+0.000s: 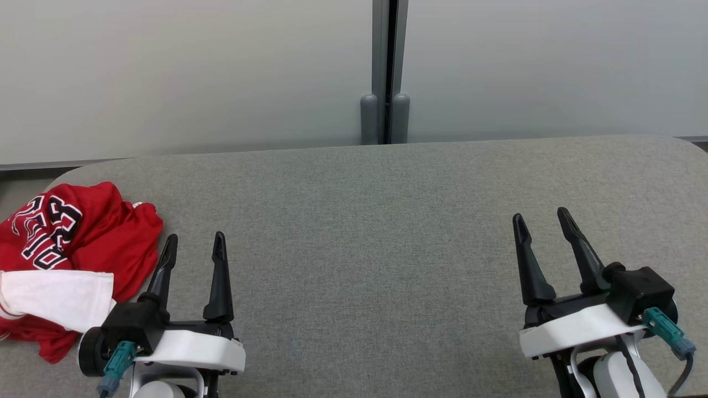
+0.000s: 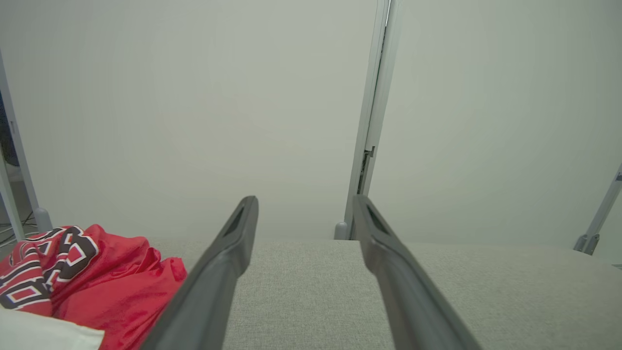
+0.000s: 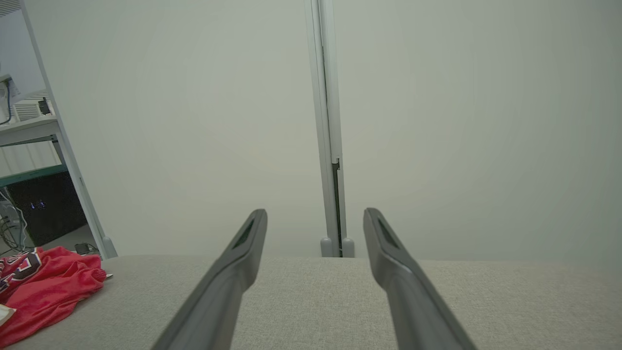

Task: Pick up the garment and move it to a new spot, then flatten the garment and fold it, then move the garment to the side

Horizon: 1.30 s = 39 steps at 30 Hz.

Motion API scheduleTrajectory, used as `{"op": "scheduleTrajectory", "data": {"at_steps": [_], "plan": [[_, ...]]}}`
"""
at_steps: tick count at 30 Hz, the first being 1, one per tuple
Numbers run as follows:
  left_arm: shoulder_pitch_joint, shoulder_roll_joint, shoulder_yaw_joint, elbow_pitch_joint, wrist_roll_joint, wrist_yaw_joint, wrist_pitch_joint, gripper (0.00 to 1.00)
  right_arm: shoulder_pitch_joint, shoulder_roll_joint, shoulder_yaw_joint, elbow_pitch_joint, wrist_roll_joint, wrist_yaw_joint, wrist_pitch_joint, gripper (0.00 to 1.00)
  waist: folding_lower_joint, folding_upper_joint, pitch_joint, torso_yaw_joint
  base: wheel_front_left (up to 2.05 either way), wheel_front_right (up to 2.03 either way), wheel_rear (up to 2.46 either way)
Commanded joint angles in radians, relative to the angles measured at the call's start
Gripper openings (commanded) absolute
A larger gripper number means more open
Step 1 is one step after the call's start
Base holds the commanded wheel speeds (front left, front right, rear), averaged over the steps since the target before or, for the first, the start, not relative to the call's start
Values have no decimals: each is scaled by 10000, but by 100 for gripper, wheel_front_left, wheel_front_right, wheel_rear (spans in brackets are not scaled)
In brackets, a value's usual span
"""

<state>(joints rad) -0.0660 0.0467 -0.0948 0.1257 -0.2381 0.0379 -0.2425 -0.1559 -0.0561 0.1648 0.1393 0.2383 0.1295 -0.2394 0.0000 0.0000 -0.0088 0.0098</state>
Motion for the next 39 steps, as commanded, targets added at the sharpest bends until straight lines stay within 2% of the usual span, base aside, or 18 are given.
{"op": "scheduleTrajectory", "data": {"at_steps": [1,12,30,39], "plan": [[-67,55,-18,-65,220,81,-68,100,-152,-59,16,3,-192,20,-121,100,0,0,-2,-16,0,0,0],[-68,59,-65,-138,764,162,-251,100,-199,-32,53,126,-667,22,-294,100,0,0,35,-102,0,0,0],[-74,59,-100,-173,592,201,-244,100,-190,13,-48,220,-277,22,-274,100,0,0,75,-158,0,0,0],[-147,59,-82,-74,516,185,-242,100,-116,21,-16,271,-232,22,-274,100,0,0,76,190,0,0,0]]}}
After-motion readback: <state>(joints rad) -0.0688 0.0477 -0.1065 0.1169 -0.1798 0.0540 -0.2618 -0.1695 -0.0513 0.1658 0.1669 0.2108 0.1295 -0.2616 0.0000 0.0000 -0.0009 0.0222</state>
